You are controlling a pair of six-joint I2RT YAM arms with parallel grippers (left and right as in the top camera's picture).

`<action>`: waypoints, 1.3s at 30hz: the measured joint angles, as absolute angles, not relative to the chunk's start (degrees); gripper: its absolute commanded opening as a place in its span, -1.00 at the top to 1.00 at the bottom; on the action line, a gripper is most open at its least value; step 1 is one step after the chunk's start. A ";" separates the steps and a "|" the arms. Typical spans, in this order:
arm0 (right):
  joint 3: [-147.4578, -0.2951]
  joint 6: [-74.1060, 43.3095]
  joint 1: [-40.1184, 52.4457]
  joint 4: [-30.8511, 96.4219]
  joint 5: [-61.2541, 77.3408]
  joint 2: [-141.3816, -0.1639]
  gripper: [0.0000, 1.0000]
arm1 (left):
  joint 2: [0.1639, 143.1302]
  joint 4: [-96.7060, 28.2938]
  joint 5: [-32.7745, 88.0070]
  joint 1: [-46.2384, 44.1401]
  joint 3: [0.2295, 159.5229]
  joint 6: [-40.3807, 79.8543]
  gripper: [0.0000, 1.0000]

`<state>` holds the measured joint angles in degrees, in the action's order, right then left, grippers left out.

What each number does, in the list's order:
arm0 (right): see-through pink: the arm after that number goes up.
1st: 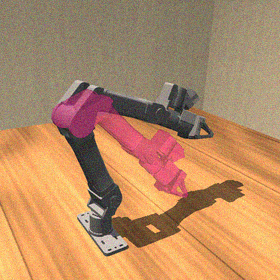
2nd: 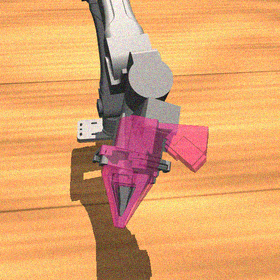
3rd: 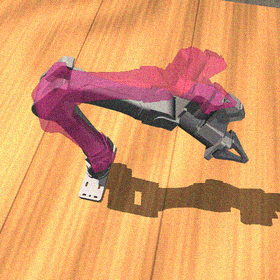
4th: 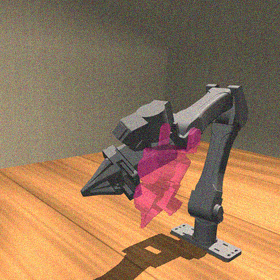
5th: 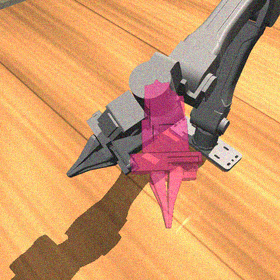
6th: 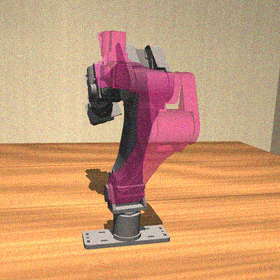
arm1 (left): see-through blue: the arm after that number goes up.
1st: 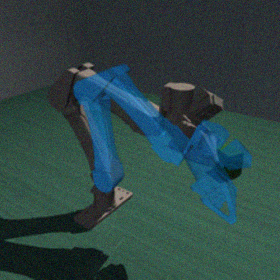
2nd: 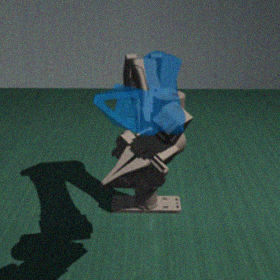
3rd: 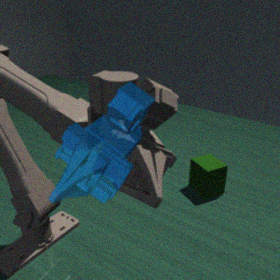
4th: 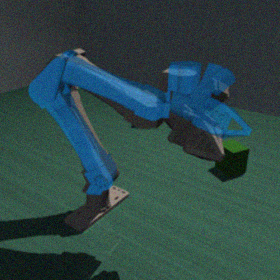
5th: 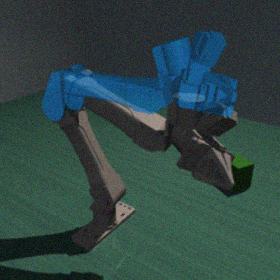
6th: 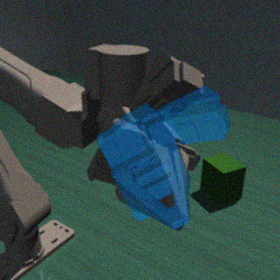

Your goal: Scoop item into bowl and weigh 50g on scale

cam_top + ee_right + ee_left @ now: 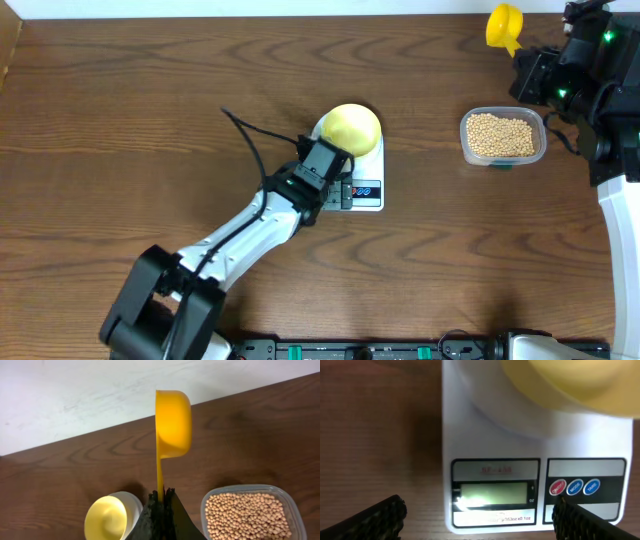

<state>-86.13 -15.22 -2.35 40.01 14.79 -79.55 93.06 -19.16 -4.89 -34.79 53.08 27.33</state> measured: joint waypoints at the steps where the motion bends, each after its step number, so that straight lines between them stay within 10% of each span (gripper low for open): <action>1: -86.13 -15.22 -2.35 40.01 14.46 -79.55 0.97 | 93.76 -19.03 -5.06 -35.35 53.08 27.68 -0.91; 39: -86.13 -14.81 -2.35 39.79 12.51 -79.55 0.98 | 100.64 -12.82 -7.68 -38.04 53.56 28.93 -0.92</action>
